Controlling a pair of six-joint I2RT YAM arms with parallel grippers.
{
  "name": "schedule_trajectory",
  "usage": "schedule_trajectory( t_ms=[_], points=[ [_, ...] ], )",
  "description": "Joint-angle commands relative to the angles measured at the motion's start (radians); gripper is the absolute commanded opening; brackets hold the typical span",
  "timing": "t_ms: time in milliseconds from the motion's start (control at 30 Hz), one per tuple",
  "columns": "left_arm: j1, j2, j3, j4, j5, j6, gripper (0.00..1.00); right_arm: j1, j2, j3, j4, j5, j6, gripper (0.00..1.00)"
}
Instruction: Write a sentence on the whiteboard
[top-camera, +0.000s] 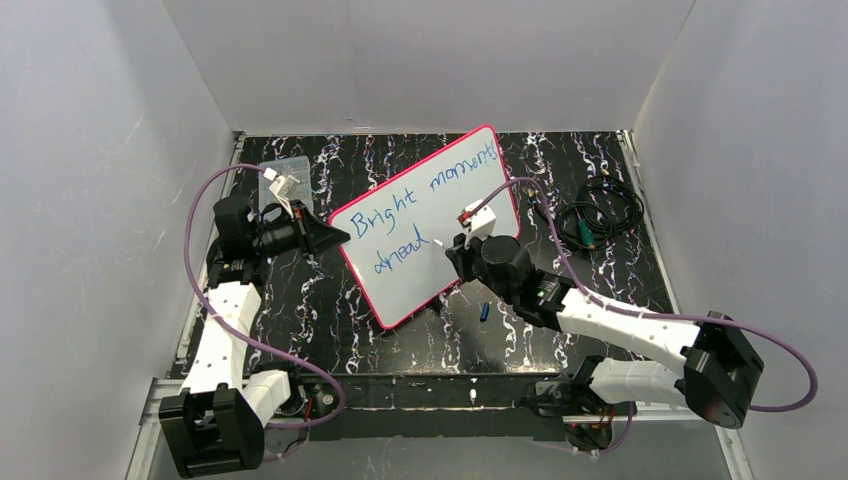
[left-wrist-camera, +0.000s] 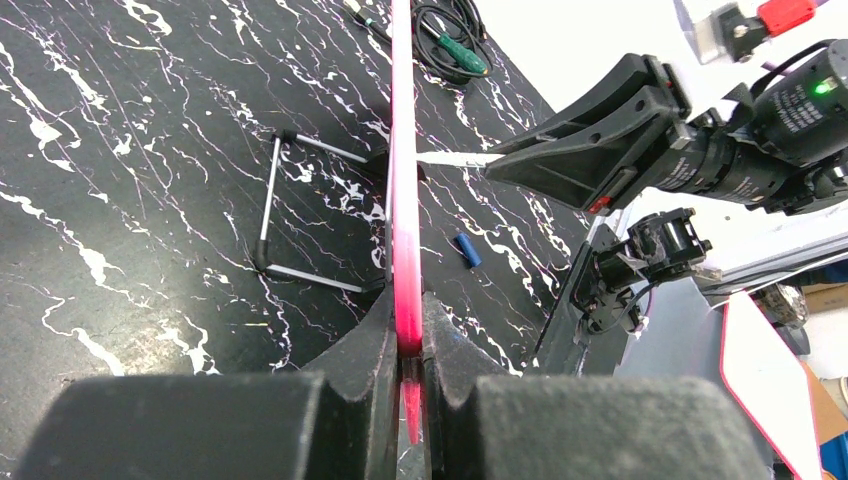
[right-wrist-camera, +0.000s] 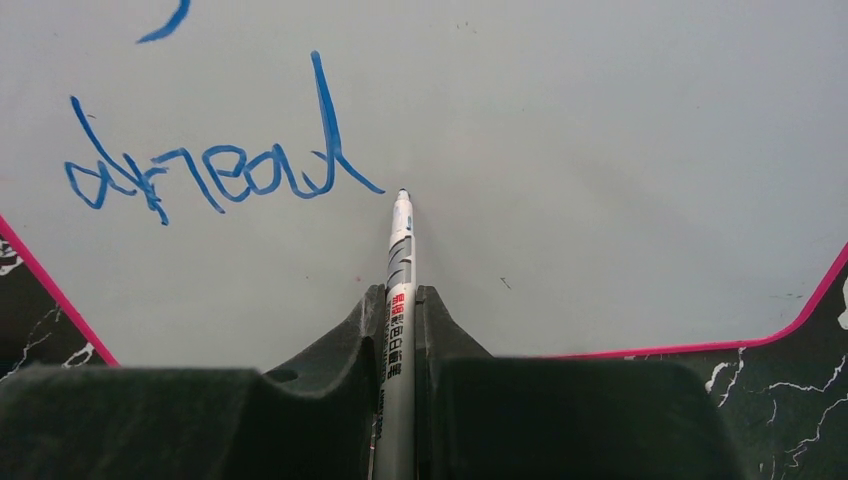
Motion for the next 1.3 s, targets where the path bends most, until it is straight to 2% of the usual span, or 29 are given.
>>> schedule_trajectory(
  t_ms=[0, 600, 1267],
  points=[
    [-0.003, -0.03, 0.011, 0.044, 0.034, 0.005, 0.0, -0.002, -0.072, 0.025, 0.027, -0.028, 0.005, 0.01],
    [-0.003, -0.026, 0.013, 0.044, 0.034, 0.006, 0.0, 0.011, 0.002, 0.041, 0.155, -0.12, 0.0, 0.01],
    [-0.003, -0.028, 0.011, 0.044, 0.035, 0.005, 0.0, 0.013, 0.037, 0.051, 0.161, -0.143, -0.008, 0.01]
  ],
)
